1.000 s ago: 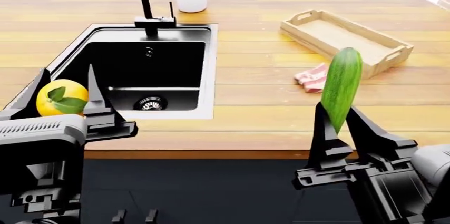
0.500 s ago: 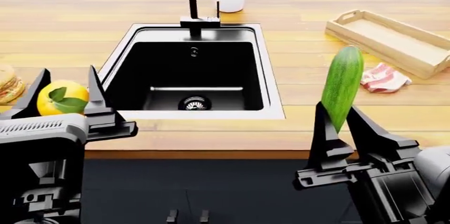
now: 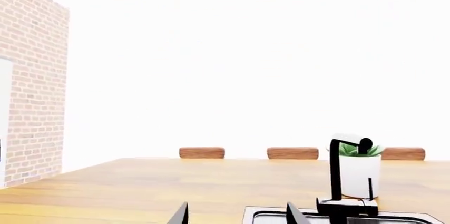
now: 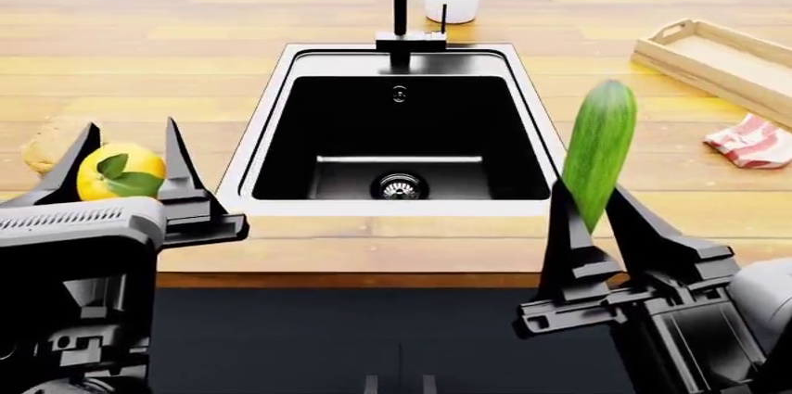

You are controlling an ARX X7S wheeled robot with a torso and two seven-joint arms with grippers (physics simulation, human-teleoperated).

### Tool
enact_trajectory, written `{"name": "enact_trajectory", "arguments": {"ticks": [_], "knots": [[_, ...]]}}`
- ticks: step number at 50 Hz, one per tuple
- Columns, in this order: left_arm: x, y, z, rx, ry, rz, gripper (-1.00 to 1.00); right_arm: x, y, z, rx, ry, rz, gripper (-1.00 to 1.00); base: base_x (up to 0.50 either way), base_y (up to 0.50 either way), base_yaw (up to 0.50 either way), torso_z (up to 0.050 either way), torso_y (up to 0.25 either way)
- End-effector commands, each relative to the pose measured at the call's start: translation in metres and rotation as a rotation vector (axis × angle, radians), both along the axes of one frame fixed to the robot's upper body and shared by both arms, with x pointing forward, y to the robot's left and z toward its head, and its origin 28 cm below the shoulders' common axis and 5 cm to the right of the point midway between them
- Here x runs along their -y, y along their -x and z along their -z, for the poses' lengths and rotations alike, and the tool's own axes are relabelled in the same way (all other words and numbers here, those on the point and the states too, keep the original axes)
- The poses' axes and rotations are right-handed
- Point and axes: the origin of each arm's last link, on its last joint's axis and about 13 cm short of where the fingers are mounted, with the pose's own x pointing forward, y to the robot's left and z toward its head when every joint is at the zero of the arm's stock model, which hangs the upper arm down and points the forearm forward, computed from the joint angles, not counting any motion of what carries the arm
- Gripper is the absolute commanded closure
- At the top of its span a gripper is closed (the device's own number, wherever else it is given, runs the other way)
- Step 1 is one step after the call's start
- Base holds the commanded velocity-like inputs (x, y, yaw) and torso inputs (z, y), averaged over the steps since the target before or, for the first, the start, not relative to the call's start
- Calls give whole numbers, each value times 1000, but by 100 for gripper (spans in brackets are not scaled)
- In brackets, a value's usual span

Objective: Pick up the fruits and vegetables and place them in the sink. Turn on the sink faucet to wash them. Then turn the sink off and put them in the tray.

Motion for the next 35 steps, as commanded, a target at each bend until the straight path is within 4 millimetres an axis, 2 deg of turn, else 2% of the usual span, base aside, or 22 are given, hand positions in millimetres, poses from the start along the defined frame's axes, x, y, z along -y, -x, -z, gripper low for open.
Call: {"name": "enact_trajectory", "arguments": {"ticks": [1, 5, 9, 16, 22, 27, 31, 35], "knots": [[4, -13, -8, -38, 68, -6, 100, 0, -11, -9, 18, -24, -29, 100, 0, 0, 0, 0, 0], [12, -30, -32, -23, 132, -5, 100, -5, -45, -37, -13, -25, -57, 100, 0, 0, 0, 0, 0], [18, -56, -59, -15, 180, 25, 100, -7, -79, -65, -56, -6, -37, 100, 0, 0, 0, 0, 0], [25, -102, -88, -62, 196, 38, 100, 0, -124, -98, -115, 3, 33, 100, 0, 0, 0, 0, 1], [26, -136, -107, -97, 231, 41, 100, 4, -161, -107, -195, 5, 91, 100, 0, 0, 0, 0, 0], [27, -161, -114, -161, 277, 60, 100, 6, -186, -110, -264, -32, 110, 100, 0, 0, 0, 0, 0], [25, -170, -118, -179, 265, 54, 100, 8, -198, -112, -299, -49, 129, 100, 0, 0, 0, 0, 0], [21, -173, -121, -194, 273, 51, 100, 11, -206, -114, -331, -50, 157, 100, 500, -144, 0, 0, 3]]}}
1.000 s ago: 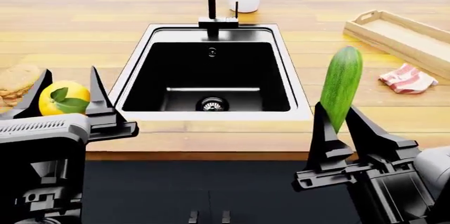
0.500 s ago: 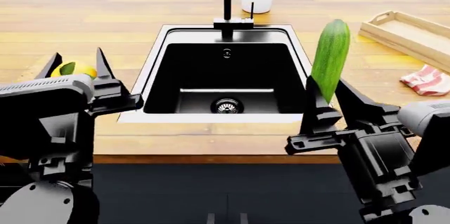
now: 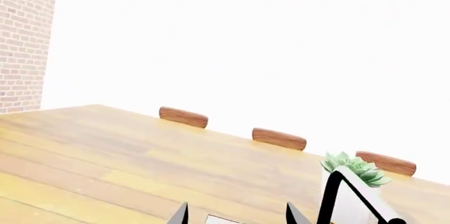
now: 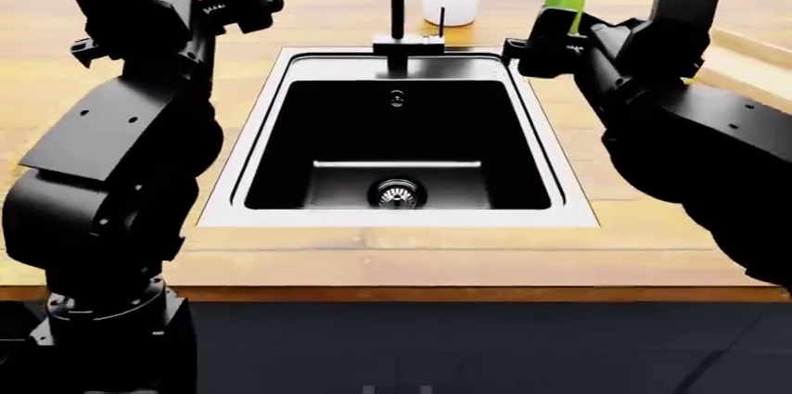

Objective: Pick up the fruits and vegetables and place them in the sink. Turn on the sink faucet to wash them. Then turn the sink off and put them in the tray.

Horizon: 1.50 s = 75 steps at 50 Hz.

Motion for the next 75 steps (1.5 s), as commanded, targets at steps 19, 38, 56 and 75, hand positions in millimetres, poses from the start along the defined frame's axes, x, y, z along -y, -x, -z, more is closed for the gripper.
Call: {"name": "enact_trajectory", "arguments": {"ticks": [19, 38, 56, 75], "knots": [[-13, -34, -16, -99, 58, -21, 100, 5, -43, -10, -132, -17, 117, 100, 500, -153, 0, 0, 2], [-17, -34, -17, -98, 57, -38, 100, 0, -42, -9, -116, 21, 96, 100, 500, -67, 0, 0, 2], [-19, -33, -16, -97, 45, -49, 100, -5, -40, -11, -102, 27, 61, 100, 471, 320, 0, 0, 1], [-56, 30, 3, -205, -291, 165, 100, -12, 13, -25, -137, 182, -175, 100, 68, 63, 0, 0, 1]]}}
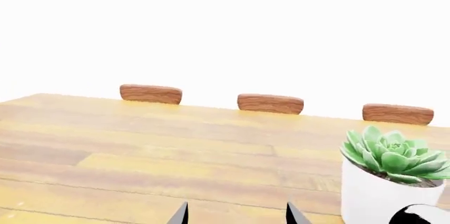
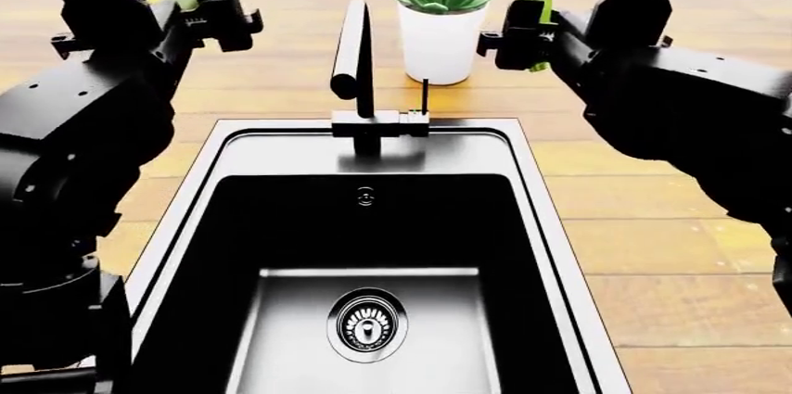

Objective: Pick up the fruits and vegetables and place them in the sink. Turn on the sink faucet to wash them. Then turn the sink off and put them in the tray.

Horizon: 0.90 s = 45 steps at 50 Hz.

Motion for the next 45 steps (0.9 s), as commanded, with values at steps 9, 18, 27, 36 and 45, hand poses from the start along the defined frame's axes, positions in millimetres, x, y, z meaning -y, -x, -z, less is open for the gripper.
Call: {"name": "enact_trajectory", "arguments": {"ticks": [9, 18, 27, 36, 45], "knots": [[-23, 68, 21, -85, -359, 213, 100, 4, 79, 5, -128, 304, -280, 100, 0, 0, 0, 0, 1], [-20, 82, 30, -114, -417, 298, 100, 0, 91, 33, -283, 319, -358, 100, 0, 0, 0, 0, 0], [-18, 90, 36, -127, -443, 339, 100, -9, 106, 44, -328, 357, -448, 100, 0, 0, 0, 0, 1], [-14, 92, 44, -145, -474, 364, 100, -22, 110, 56, -373, 384, -530, 100, 0, 0, 0, 0, 0], [-12, 89, 50, -155, -483, 375, 100, -39, 95, 77, -439, 418, -578, 100, 0, 0, 0, 2, 1]]}}
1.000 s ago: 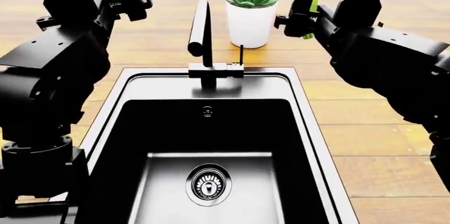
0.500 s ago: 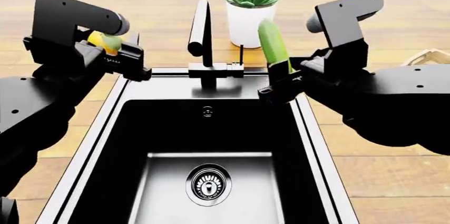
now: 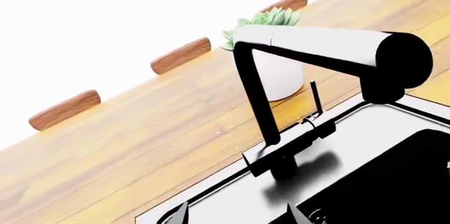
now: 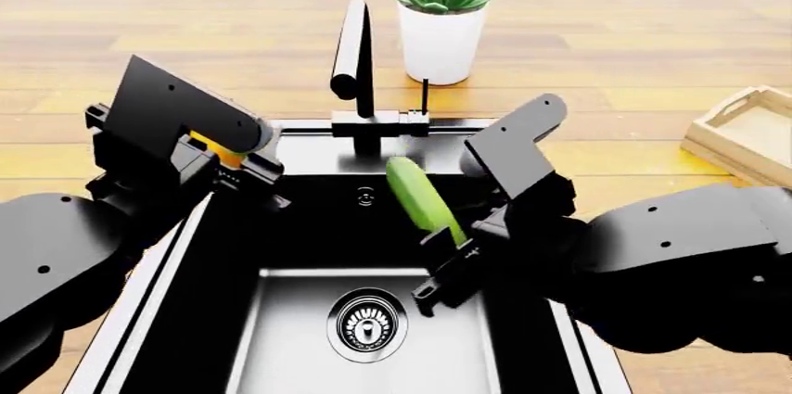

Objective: Pick up the fruits and vegetables and place them in the sink. Turn on the sink faucet to wash them. Then turn the sink off and put them in the tray.

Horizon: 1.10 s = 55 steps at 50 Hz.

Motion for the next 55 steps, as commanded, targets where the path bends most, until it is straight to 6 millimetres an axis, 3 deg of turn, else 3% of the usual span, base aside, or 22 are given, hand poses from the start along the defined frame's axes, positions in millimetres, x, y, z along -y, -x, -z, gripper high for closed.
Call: {"name": "enact_trajectory", "arguments": {"ticks": [1, 18, 27, 55], "knots": [[2, 1, 5, -1, -21, 12, 100, -20, -11, 25, -76, 64, -74, 100, 0, 0, 0, 0, 0], [3, 2, 11, 2, -30, 23, 100, -40, -54, 93, -241, 146, -89, 100, 0, 0, 0, 0, 0], [3, 2, 17, -4, -33, 25, 100, -35, -68, 122, -309, 203, -45, 100, 0, 0, 0, 0, 1], [3, 0, 24, -27, -41, 39, 100, -39, -90, 178, -429, 317, -11, 100, 0, 0, 0, 0, 0]]}}
